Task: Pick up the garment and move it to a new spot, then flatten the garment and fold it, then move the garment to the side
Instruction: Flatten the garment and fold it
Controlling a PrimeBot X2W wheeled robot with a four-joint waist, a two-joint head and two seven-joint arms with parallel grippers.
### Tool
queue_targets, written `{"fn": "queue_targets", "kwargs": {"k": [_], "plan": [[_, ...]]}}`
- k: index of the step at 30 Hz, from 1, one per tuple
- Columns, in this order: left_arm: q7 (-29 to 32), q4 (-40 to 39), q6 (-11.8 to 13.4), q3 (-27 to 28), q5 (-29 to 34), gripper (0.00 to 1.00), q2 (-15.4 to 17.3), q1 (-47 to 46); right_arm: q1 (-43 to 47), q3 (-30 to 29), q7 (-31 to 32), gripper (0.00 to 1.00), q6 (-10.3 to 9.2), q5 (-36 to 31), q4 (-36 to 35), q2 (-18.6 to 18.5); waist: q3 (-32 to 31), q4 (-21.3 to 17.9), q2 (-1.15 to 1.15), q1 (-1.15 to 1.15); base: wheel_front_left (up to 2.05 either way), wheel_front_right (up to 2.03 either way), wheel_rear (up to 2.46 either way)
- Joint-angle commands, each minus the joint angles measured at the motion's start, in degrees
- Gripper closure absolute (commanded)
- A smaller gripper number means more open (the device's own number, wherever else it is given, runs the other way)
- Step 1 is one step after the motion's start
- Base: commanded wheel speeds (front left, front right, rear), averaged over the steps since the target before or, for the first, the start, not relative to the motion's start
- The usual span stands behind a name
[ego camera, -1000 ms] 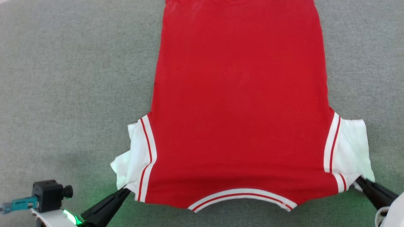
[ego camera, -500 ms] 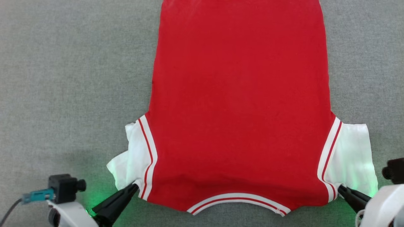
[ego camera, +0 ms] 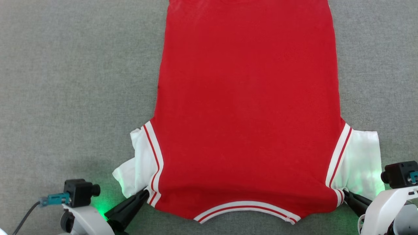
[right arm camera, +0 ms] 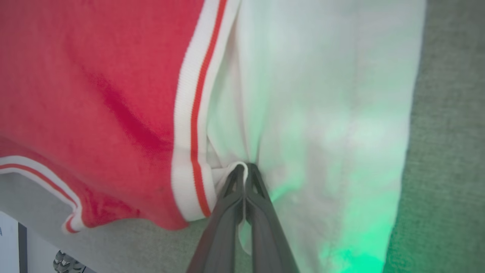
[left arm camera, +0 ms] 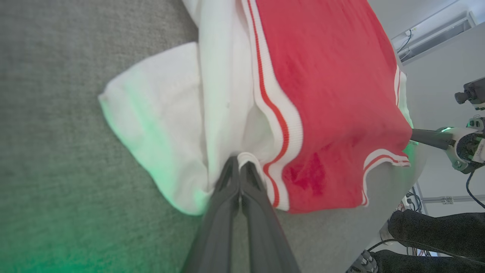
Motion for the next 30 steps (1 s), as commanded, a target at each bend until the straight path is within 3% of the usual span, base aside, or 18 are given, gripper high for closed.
{"fn": "queue_targets", "kwargs": {"k": [1, 4, 6, 7, 8, 14, 20, 23, 26, 30], "plan": [[0.6, 1.9, 0.6, -1.4, -0.5, 1.00, -1.2, 0.0, 1.7, 2.9, 1.3, 1.00, -0.12, -0.7, 5.1, 0.8, 0.0, -0.1, 0.00, 0.00, 0.00, 0.00, 0.00], [0.4, 2.5, 0.7, -2.1, -0.8, 1.00, -1.4, -0.5, 1.4, 4.0, 0.1, 1.00, -0.12, -0.6, 5.8, 0.3, -0.1, -0.2, 0.00, 0.00, 0.00, 0.00, 0.00], [0.3, 2.9, 0.7, -2.6, -1.1, 1.00, -1.4, -0.8, 0.9, 4.3, -1.6, 0.56, -0.12, -1.0, 5.4, 0.2, -0.2, -0.4, 0.00, 0.00, 0.00, 0.00, 0.00], [0.2, 2.9, 0.7, -2.8, -1.2, 1.00, -1.4, -1.0, 0.8, 4.7, -2.2, 0.04, -0.12, -1.3, 5.1, -0.2, -0.2, -0.5, 0.00, 0.00, 0.00, 0.00, 0.00], [0.1, 2.8, 0.7, -2.8, -1.4, 1.00, -1.3, -1.1, 0.9, 5.4, -2.7, 0.00, -0.12, -1.5, 4.3, -0.8, -0.3, -0.6, 0.00, 0.00, 0.00, 0.00, 0.00], [-1.0, 2.2, 0.7, -2.8, -1.9, 1.00, -0.8, -0.6, 1.8, 3.5, -1.8, 0.00, -0.13, -0.8, -5.0, -3.2, -0.5, -1.5, 0.00, 0.00, 0.00, 0.00, 0.00], [-1.4, 1.0, 0.7, -2.4, -0.5, 1.00, -1.2, -1.8, 2.8, -1.5, 7.5, 0.00, -0.08, 2.8, -21.1, -3.8, 0.6, -0.7, 0.00, 0.00, 0.00, 0.00, 0.00], [-1.5, 0.1, 0.6, -2.3, 0.2, 1.00, -1.5, -2.8, -1.9, -5.5, 11.9, 0.00, -0.08, 4.8, -26.2, -2.5, 1.3, 0.2, 0.00, 0.00, 0.00, 0.00, 0.00], [-1.6, -0.7, 0.6, -2.2, 0.7, 1.00, -1.5, -3.7, -10.9, -9.1, 14.6, 0.00, -0.08, 5.6, -24.9, -0.3, 2.3, 1.0, 0.00, 0.00, 0.00, 0.00, 0.00], [-1.7, -1.9, 0.6, -2.2, 1.1, 1.00, -1.7, -5.6, -27.2, -9.0, 16.6, 0.00, -0.08, 2.1, -15.4, 0.8, 4.7, 2.2, 0.00, 0.00, 0.00, 0.00, 0.00]]}}
